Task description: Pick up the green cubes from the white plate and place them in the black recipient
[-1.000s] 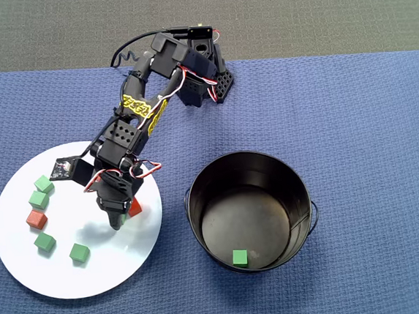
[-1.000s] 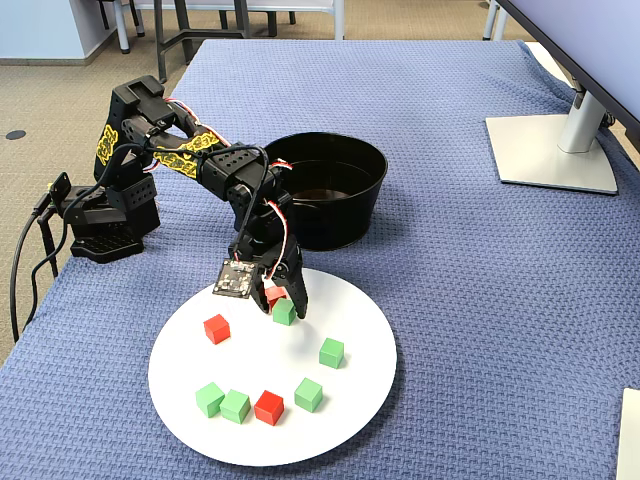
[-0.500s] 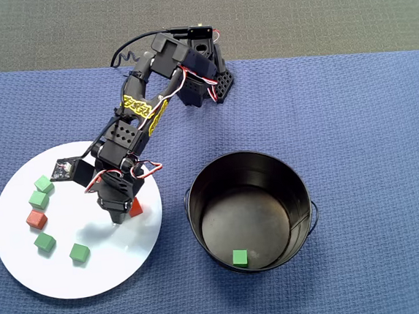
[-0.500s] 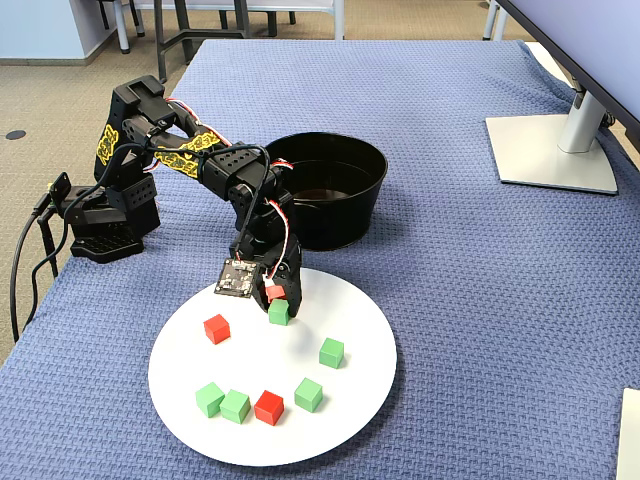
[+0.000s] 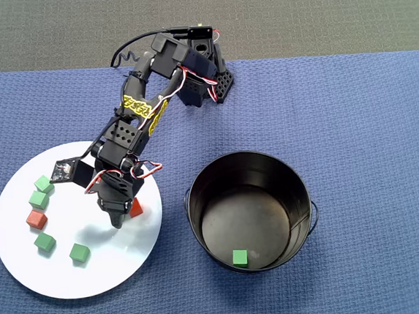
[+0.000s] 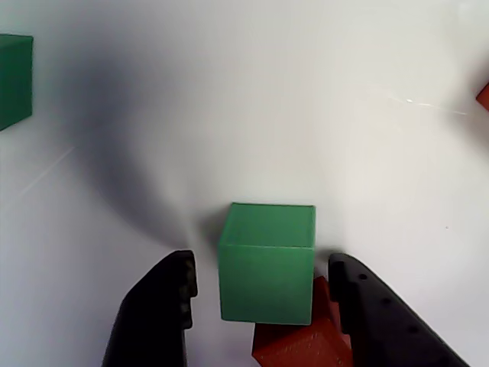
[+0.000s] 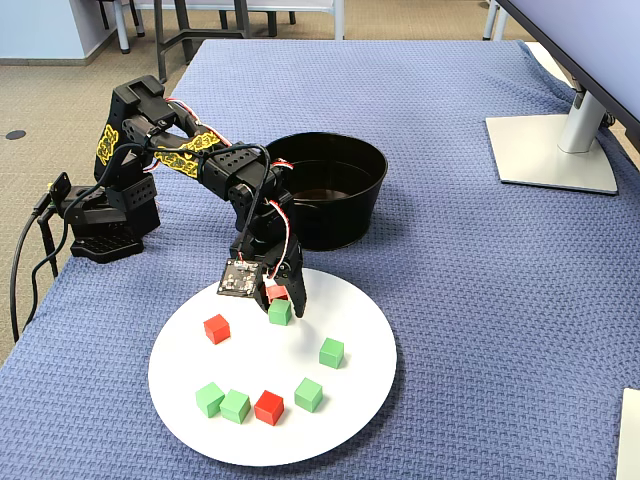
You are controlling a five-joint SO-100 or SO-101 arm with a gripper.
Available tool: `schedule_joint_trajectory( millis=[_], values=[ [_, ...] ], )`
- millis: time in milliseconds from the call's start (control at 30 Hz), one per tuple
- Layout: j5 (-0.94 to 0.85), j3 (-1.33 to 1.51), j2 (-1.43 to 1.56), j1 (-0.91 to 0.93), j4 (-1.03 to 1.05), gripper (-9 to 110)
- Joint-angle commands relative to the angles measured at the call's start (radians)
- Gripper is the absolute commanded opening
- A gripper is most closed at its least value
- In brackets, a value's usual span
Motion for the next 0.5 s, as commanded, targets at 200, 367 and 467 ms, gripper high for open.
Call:
schedule_joint_trajectory(
  millis=[200,367,467],
  values=[
    [-0.014,-0.083,0.021,0.005,-0.011,10],
    [-0.014,-0.080,0.021,0.005,-0.009,10],
    [-0.012,-0.078,0.021,0.005,-0.009,10]
  ],
)
